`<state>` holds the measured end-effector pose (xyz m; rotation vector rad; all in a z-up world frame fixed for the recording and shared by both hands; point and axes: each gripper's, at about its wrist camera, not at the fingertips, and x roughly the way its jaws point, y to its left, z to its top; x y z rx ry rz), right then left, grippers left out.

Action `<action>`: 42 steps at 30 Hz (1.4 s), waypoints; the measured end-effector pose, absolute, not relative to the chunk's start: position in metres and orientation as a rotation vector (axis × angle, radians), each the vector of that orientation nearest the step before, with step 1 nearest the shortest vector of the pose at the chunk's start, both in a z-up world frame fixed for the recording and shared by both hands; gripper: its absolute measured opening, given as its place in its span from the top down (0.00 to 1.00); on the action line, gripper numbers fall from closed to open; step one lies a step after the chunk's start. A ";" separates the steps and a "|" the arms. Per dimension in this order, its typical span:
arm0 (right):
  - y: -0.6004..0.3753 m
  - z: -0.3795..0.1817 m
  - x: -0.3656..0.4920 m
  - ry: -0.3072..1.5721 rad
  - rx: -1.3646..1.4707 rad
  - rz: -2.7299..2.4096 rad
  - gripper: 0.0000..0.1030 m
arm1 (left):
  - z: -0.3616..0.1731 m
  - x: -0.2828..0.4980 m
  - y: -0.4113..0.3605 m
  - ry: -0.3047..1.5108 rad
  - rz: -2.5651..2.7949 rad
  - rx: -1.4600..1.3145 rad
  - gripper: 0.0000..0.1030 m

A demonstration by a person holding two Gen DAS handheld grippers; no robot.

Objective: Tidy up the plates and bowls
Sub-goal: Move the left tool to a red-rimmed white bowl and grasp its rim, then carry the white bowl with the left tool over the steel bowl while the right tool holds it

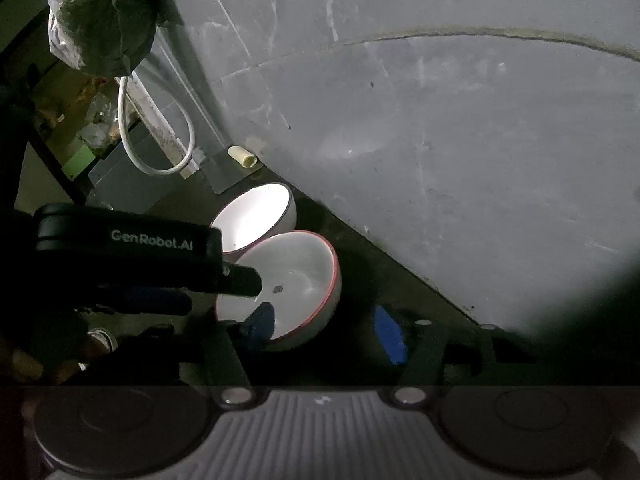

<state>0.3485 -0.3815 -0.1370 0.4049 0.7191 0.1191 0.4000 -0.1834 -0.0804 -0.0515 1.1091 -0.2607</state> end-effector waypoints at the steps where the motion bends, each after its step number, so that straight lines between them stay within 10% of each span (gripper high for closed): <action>1: -0.381 -0.137 0.350 0.720 0.406 0.121 0.47 | -0.082 0.400 -0.183 1.118 -0.261 -0.057 0.47; 13: -0.384 -0.135 0.355 0.742 0.418 0.182 0.69 | -0.096 0.386 -0.181 1.127 -0.340 -0.144 0.82; 42: -0.353 -0.064 0.222 0.580 0.278 0.395 0.78 | -0.012 0.220 -0.084 0.835 -0.412 -0.304 0.86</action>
